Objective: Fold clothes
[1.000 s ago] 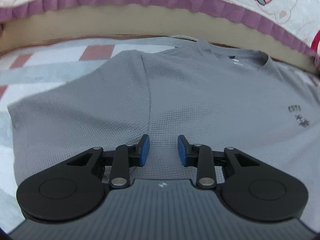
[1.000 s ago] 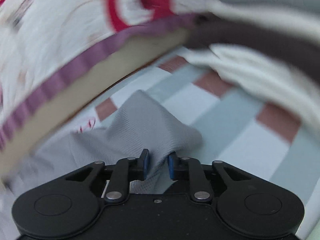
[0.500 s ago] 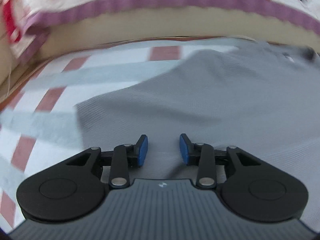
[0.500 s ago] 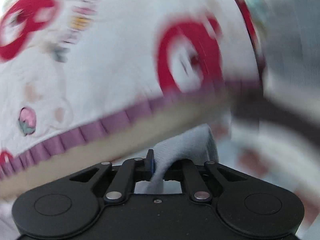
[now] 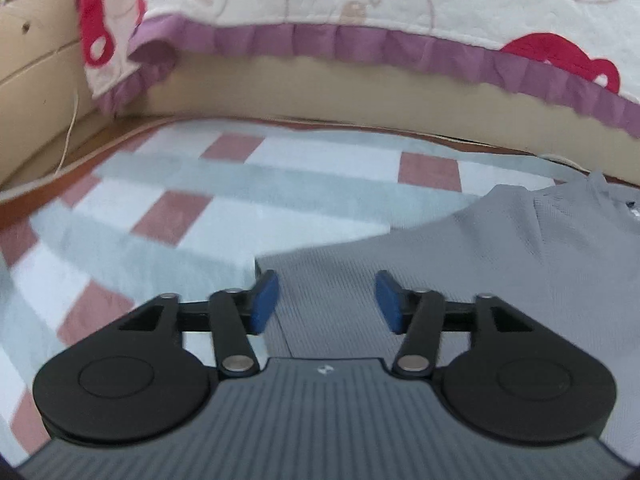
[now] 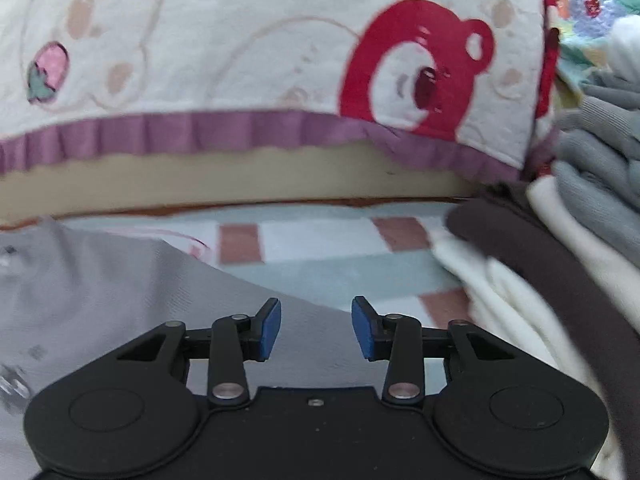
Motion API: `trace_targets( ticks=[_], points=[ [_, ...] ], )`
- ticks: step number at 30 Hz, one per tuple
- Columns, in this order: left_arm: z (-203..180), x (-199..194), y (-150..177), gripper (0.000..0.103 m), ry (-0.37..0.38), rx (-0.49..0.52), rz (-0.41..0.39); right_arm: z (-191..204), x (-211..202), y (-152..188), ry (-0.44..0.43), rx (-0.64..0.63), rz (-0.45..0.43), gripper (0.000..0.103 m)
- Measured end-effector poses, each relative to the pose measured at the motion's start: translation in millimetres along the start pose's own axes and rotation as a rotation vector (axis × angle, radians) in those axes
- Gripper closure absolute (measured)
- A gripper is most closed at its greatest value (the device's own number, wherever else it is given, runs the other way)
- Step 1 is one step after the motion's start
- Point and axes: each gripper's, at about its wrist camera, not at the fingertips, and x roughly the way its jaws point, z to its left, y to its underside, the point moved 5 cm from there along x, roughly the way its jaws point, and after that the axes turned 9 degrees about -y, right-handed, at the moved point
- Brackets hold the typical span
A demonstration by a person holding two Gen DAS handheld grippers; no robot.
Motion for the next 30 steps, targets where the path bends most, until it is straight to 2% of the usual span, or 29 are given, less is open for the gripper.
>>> trace_targets(
  ticks=[5, 7, 9, 12, 14, 17, 18, 19, 20, 24, 26, 28, 30],
  points=[
    [10.9, 13.2, 2.2, 0.039, 0.052, 0.03, 0.021, 33.4, 7.1, -0.1, -0.138, 0.051, 0.042, 0.053],
    [17.9, 14.0, 3.5, 0.039, 0.073, -0.008, 0.009, 40.2, 11.2, 4.7, -0.149, 0.057, 0.065, 0.053],
    [28.9, 19.7, 2.8, 0.039, 0.098, -0.106, 0.001, 47.0, 15.2, 9.5, -0.161, 0.063, 0.087, 0.053],
    [38.2, 41.2, 4.4, 0.038, 0.122, -0.219, 0.085, 57.2, 21.2, 16.7, -0.178, 0.073, 0.121, 0.051],
    [33.9, 45.3, 0.6, 0.031, 0.132, -0.212, 0.071, 64.0, 25.2, 21.5, -0.189, 0.079, 0.144, 0.051],
    [22.0, 48.1, -2.8, 0.028, 0.176, -0.182, 0.067, 74.2, 31.0, 28.7, -0.206, 0.089, 0.178, 0.048],
    [16.8, 47.8, -3.3, 0.031, 0.199, -0.164, 0.06, 77.6, 33.0, 31.1, -0.212, 0.092, 0.189, 0.045],
    [10.3, 46.8, -2.8, 0.068, 0.203, -0.115, 0.049, 81.0, 34.9, 33.4, -0.217, 0.095, 0.2, 0.044],
    [3.6, 45.6, -2.1, 0.097, 0.201, -0.058, 0.038, 83.7, 36.0, 35.2, -0.22, 0.096, 0.206, 0.043],
    [12.1, 32.7, -13.0, 0.098, 0.049, -0.032, -0.04, 89.4, 35.3, 38.2, -0.212, 0.092, 0.194, 0.042],
    [31.1, 33.4, -18.2, 0.098, 0.034, -0.129, -0.041, 92.3, 34.9, 39.8, -0.207, 0.089, 0.188, 0.042],
    [33.9, 36.9, -15.7, 0.097, 0.009, -0.122, -0.032, 95.2, 34.5, 41.3, -0.203, 0.087, 0.182, 0.041],
    [22.7, 43.6, -6.2, 0.096, -0.007, -0.064, -0.001, 98.4, 34.1, 43.0, -0.198, 0.076, 0.178, 0.04]
  ],
)
